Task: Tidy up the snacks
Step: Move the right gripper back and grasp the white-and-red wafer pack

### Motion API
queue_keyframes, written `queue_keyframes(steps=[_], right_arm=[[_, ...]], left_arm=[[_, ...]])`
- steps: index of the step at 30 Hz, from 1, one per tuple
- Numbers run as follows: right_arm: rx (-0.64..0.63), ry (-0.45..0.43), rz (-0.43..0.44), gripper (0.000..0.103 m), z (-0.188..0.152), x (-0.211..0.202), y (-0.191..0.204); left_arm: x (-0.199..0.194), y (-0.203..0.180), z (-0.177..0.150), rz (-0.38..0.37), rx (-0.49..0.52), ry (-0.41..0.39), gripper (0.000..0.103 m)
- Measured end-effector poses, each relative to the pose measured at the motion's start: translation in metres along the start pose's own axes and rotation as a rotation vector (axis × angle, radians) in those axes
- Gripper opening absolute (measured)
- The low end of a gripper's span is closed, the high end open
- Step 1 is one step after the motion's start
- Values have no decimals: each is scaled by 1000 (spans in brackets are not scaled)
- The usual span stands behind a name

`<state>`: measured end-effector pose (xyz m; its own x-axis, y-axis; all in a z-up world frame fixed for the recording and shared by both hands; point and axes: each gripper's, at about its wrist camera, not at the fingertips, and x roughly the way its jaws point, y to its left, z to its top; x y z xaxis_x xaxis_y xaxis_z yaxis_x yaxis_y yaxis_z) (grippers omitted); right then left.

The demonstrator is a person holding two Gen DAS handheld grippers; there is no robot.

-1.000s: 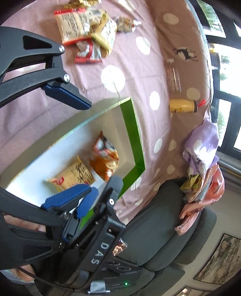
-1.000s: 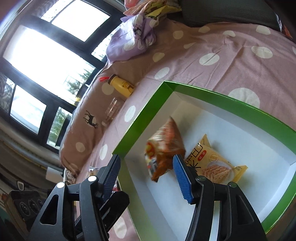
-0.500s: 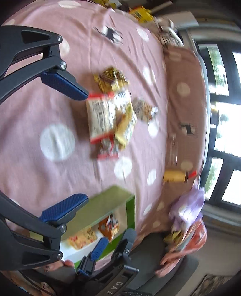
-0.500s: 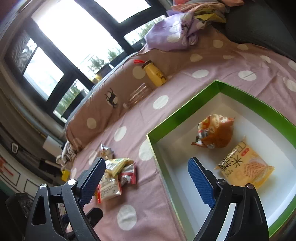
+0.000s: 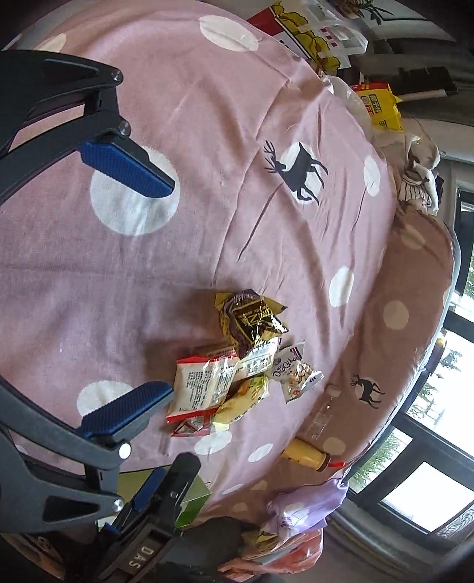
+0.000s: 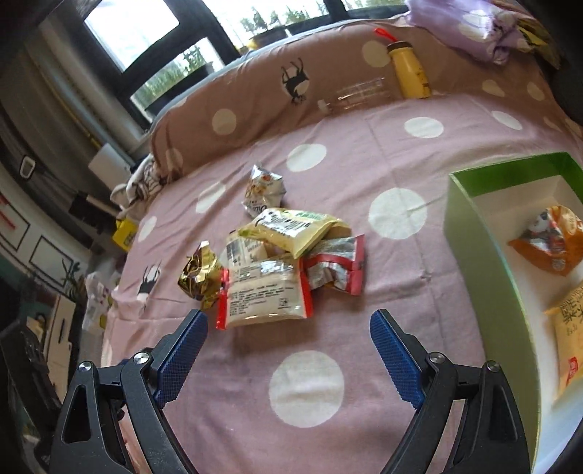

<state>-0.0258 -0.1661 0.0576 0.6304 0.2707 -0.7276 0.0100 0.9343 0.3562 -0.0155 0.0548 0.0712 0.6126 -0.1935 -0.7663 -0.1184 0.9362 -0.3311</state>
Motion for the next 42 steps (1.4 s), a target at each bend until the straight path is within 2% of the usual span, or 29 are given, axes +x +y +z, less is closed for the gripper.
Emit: queue_keyframes(steps=[3,8,14,17,18,19,24,26,29,34,36,38,39,42], right_arm=[[-15,70,-56,91,12,31,16],[-39,133,-190,91,22,70,34],[-53,178,-227,91,14,95,43],[-44,171,-199,89,14,98,40],[-47,174,-193,86,15,99,40],[-53,178,-177,76,14,99,39],[-76,157,-111,56,12,89,33],[-67,140,-55,35,7,76,30],[-34,138,60,18,2,55,24],[-3,137,110,16,-19,30,15],[13,210,121,16,-33,29,10],[21,249,93,16,-43,29,5],[25,247,76,19,-47,28,2],[44,218,-24,41,-45,21,-9]], left_arm=[[2,8,4,26,-16,5,101],[-2,21,9,15,-51,-10,101],[1,27,11,20,-75,5,101],[0,25,11,15,-65,2,101],[0,25,11,14,-64,2,101],[0,26,11,15,-64,4,101],[2,27,10,24,-67,13,101],[2,27,10,22,-65,16,101],[3,27,9,23,-67,23,101],[5,25,7,10,-64,39,101],[6,23,6,6,-58,45,101],[6,18,4,3,-45,48,101],[6,16,3,0,-34,52,101],[9,7,-1,-30,-4,77,101]])
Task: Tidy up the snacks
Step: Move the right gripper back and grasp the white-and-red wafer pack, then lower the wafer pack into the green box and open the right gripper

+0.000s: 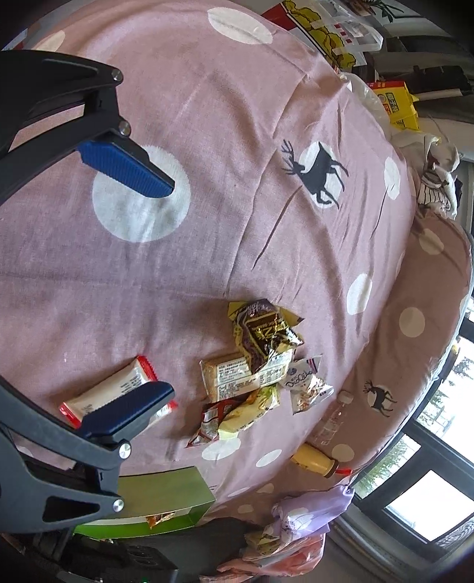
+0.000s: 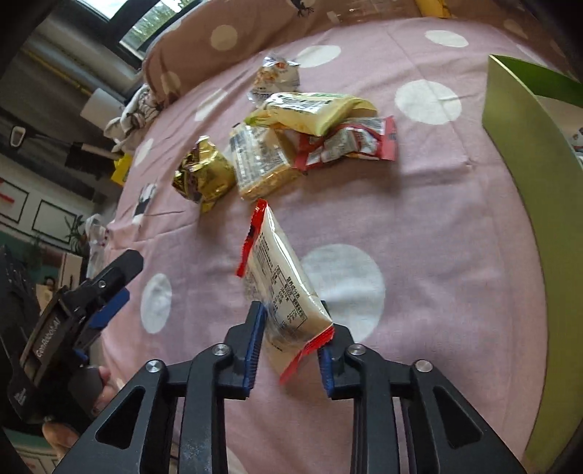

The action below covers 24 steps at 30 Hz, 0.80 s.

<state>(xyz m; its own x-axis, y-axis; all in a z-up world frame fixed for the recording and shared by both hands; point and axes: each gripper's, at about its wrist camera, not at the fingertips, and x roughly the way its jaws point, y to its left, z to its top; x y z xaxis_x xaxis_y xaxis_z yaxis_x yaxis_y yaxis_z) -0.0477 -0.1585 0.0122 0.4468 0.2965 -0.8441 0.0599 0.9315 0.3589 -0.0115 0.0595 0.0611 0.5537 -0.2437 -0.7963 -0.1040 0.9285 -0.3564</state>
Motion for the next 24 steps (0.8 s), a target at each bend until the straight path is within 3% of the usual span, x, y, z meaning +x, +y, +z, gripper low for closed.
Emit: queue_keyframes(steps=[2,3,6,8,12,14,15,18,21,24], right_arm=[[31,-40,-12,57,0,-9,-10],[42,-55,3,59,2,-13,-16],[78,-78,113,59,15,-16,-30],[87,-66,155,59,22,-12,-33],[44,-38,191,59,30,-1,-25],[30,-17,185,59,30,6,-23],[24,-5,177,59,31,11,-20],[9,26,143,59,32,24,-16],[-16,35,131,59,30,29,-10],[-27,46,137,59,28,29,-7]], left_arm=[[3,-6,-2,-31,15,31,100],[5,-9,-4,-43,22,48,100],[12,-22,-12,-96,46,102,95],[17,-33,-18,-134,68,137,86],[30,-51,-31,-167,98,209,78],[38,-57,-36,-173,96,243,62],[42,-60,-39,-171,96,254,59],[43,-65,-40,-145,113,226,52],[48,-67,-41,-173,104,235,31],[48,-73,-42,-147,129,209,27]])
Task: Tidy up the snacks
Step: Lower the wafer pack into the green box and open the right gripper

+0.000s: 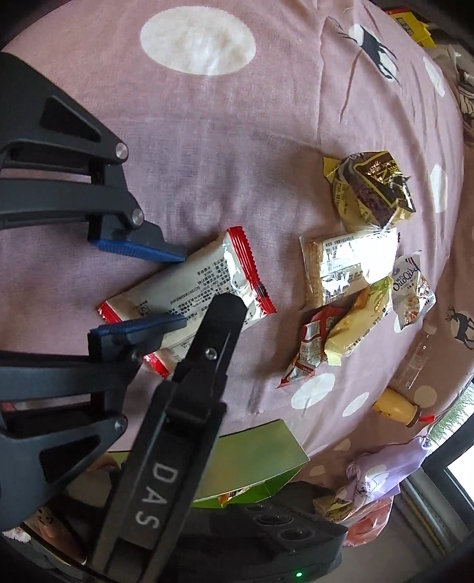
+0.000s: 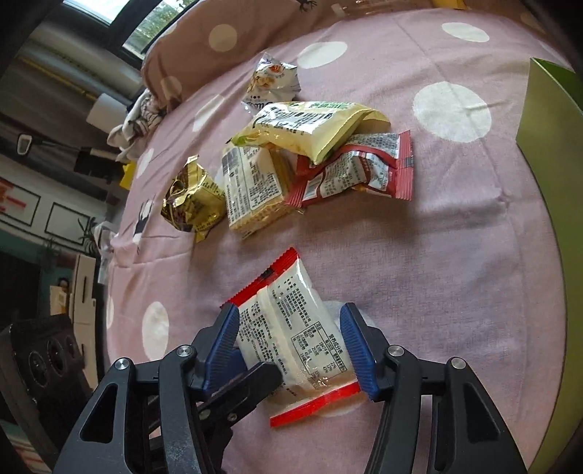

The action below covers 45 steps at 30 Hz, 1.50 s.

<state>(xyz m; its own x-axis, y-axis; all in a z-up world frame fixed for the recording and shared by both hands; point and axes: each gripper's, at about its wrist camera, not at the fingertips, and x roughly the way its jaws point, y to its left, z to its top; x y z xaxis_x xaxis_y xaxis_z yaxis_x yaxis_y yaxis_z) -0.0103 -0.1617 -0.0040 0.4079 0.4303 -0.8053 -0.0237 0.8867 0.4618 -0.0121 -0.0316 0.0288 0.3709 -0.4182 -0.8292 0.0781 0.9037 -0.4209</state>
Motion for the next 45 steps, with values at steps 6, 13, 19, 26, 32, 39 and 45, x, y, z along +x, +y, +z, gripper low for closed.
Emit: queue_keyframes(steps=[6,13,19,26,32,39,45], right_arm=[[-23,-50,-44,59,-8,-14,5],[11,-256,-42,59,-12,-78,-4],[95,-436,-61,59,-22,-139,-34],[250,-581,-90,59,-36,-184,-80],[379,-609,-116,59,-43,-195,-119],[481,-577,-159,60,-51,-194,-150],[539,-531,-191,60,-53,-186,-164]], left_arm=[[-12,-20,1,8,67,-85,26],[-29,-70,8,-42,206,-210,26],[-29,-123,12,-143,341,-252,26],[-10,-183,13,-217,485,-217,26],[15,-216,7,-232,555,-145,26],[38,-235,-2,-213,591,-80,27],[52,-237,-7,-203,589,-24,27]])
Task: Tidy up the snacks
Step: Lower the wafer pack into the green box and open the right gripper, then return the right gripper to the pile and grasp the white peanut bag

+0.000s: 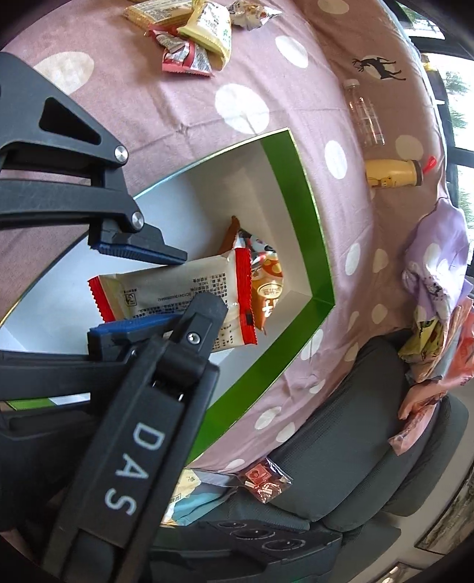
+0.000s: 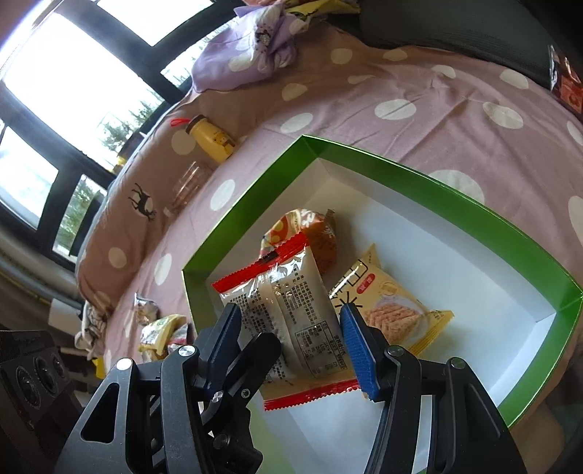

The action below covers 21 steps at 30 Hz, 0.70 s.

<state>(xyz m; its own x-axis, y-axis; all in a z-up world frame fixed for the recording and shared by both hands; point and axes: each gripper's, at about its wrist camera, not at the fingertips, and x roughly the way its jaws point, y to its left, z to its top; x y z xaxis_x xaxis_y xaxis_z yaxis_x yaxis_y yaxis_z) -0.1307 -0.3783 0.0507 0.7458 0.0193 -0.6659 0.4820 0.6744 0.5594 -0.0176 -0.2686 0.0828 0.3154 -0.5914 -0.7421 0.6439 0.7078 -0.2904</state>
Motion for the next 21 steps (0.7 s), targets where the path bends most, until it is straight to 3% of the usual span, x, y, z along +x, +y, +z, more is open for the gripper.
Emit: queue_keyframes(steps=[4,9,12,14,16,21], right_arm=[[16,1,-9,60,1,1,-4],[6,-46,7,60,1,-7,1],[-14,-72,10,72,0,-10,8],[-25,-84,19,75,-1,-12,13],[-43,-102,19,80,-3,-14,19],[-103,-131,18,88,-8,-17,37]], left_arm=[[1,2,-2,-1,-13,16,25],[-22,10,-3,-15,-37,-37,29],[-44,19,-5,6,-52,-83,42],[-61,28,-7,30,-72,-121,68],[-79,40,-11,61,-107,-162,80],[-122,82,-28,146,-216,-215,84]])
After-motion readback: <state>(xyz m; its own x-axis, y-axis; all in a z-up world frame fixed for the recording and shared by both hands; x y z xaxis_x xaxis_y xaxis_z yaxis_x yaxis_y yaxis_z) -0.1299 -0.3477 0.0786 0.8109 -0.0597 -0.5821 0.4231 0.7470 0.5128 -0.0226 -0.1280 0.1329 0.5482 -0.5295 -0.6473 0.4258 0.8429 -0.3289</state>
